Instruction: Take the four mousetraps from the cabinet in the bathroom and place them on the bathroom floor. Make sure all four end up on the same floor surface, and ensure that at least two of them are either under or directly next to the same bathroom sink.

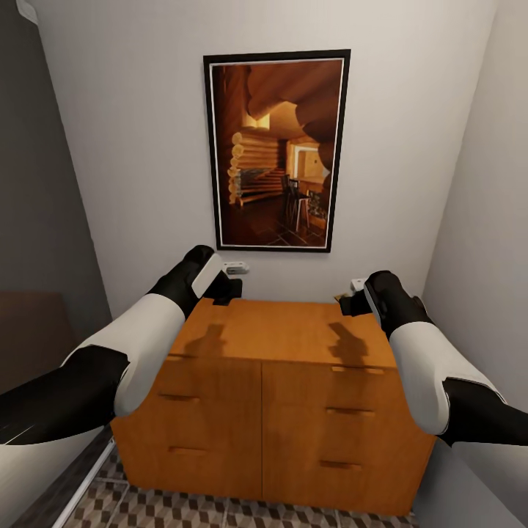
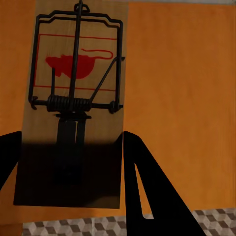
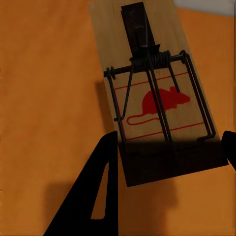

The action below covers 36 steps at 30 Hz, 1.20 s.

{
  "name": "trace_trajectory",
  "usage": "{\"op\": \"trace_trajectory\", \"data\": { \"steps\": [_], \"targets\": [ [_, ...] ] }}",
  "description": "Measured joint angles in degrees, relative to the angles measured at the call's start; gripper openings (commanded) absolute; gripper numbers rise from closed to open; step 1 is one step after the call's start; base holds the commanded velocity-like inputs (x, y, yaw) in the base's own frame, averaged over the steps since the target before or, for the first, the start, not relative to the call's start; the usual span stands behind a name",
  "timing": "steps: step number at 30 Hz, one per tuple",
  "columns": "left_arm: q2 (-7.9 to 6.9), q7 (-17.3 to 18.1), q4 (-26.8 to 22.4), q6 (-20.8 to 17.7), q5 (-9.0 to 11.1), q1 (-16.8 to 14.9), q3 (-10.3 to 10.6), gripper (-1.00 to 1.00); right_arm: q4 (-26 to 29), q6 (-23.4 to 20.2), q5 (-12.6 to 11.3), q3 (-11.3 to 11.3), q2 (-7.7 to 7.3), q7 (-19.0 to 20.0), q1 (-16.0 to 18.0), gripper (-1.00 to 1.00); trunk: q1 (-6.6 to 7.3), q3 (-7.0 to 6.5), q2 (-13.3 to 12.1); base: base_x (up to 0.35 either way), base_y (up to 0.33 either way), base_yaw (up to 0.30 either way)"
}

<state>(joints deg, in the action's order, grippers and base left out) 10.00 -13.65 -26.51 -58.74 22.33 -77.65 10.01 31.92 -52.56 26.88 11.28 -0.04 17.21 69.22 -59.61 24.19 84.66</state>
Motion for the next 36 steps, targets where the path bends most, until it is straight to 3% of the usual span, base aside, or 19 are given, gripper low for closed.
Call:
{"op": "trace_trajectory", "data": {
  "steps": [36],
  "targets": [
    [0.00,-0.1,0.0,0.0,-0.1,0.0,0.0,-1.00,-0.1,0.1,-0.1,0.0,0.09,-0.1,0.0,-1.00,7.91,-6.47,-14.4,0.000,0.000,0.000]
  ]
}}
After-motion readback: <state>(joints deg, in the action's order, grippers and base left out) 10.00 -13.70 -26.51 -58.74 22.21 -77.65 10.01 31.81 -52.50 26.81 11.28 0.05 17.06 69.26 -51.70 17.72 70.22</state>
